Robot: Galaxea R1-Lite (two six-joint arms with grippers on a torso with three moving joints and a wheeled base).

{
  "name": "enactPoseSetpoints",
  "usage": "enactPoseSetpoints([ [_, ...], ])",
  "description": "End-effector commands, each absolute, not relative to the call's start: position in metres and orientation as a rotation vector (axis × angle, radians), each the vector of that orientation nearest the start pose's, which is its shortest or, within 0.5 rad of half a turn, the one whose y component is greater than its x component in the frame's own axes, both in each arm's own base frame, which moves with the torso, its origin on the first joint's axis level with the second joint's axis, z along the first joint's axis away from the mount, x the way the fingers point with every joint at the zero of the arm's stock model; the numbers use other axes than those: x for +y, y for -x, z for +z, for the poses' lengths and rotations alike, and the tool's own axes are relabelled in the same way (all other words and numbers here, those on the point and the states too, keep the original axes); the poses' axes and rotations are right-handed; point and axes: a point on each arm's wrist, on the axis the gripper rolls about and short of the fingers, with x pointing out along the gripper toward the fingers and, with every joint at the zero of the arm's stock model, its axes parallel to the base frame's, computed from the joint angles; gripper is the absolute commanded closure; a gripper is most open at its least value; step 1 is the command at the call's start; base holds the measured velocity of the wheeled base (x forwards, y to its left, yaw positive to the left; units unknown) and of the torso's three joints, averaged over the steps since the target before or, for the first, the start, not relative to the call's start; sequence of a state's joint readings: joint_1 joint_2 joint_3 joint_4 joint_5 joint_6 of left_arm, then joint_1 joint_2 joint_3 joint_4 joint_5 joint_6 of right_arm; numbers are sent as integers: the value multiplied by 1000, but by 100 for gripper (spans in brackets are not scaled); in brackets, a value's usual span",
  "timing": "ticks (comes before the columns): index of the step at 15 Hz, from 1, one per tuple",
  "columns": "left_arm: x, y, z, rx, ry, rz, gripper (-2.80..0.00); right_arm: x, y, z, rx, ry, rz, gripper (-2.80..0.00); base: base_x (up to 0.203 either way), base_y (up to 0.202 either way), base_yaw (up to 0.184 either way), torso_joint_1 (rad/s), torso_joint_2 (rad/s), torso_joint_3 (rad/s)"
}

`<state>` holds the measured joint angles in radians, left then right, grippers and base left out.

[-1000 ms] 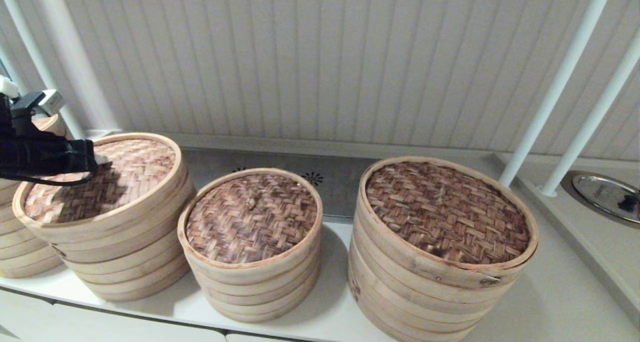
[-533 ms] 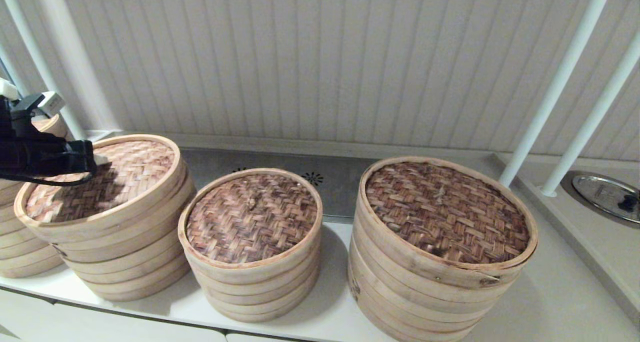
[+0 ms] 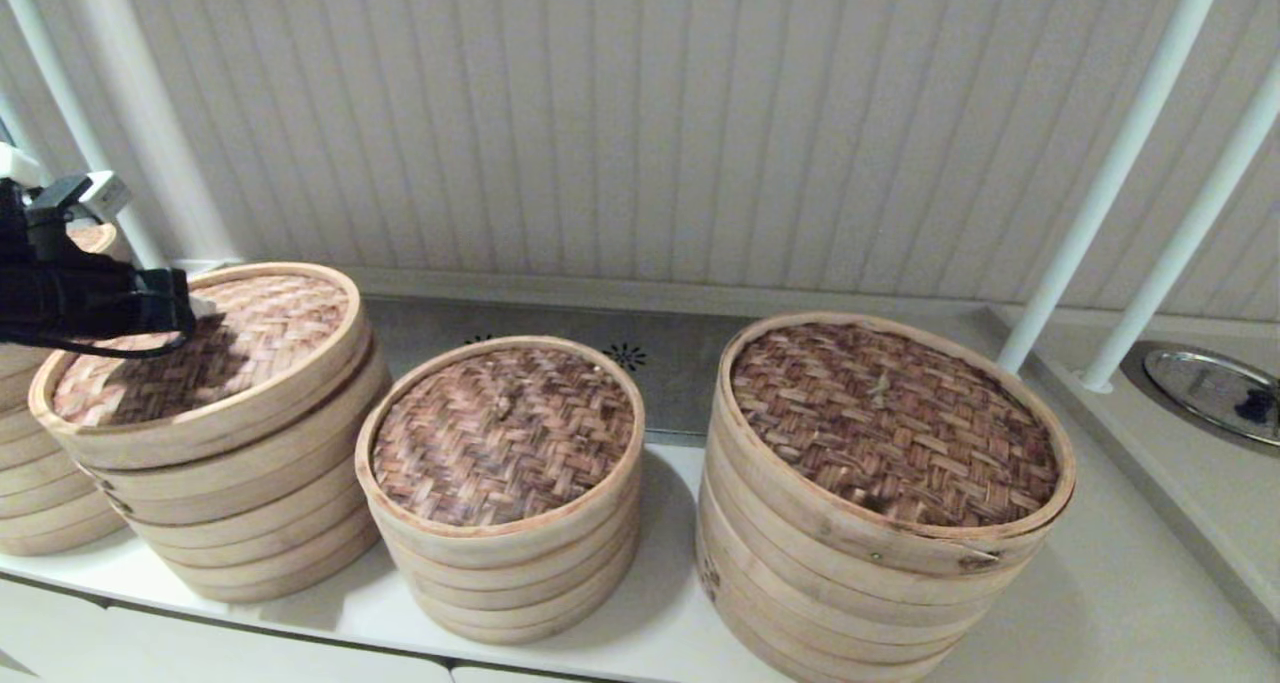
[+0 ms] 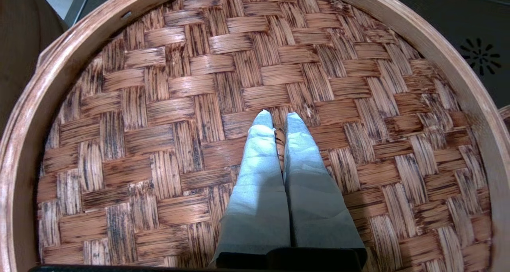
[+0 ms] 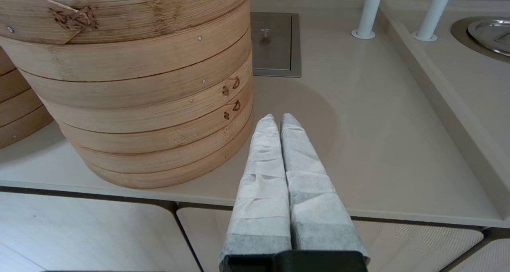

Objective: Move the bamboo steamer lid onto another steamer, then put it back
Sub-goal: Put the steamer

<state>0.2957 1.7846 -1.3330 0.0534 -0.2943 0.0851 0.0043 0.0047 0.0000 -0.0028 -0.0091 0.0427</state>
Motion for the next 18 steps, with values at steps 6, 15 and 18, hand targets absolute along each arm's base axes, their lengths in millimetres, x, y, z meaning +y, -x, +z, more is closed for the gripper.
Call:
enactPoseSetpoints([
  [6,95,-333,229,501,69,-22,0,0,22,76,5,-43,-5,0,0,0,0,0,0,0],
  [15,85,-336,228,505,53,-46,0,0,22,76,5,-43,-5,0,0,0,0,0,0,0],
  [18,81,-338,227,511,50,-57,0,0,22,76,5,-43,-5,0,0,0,0,0,0,0],
])
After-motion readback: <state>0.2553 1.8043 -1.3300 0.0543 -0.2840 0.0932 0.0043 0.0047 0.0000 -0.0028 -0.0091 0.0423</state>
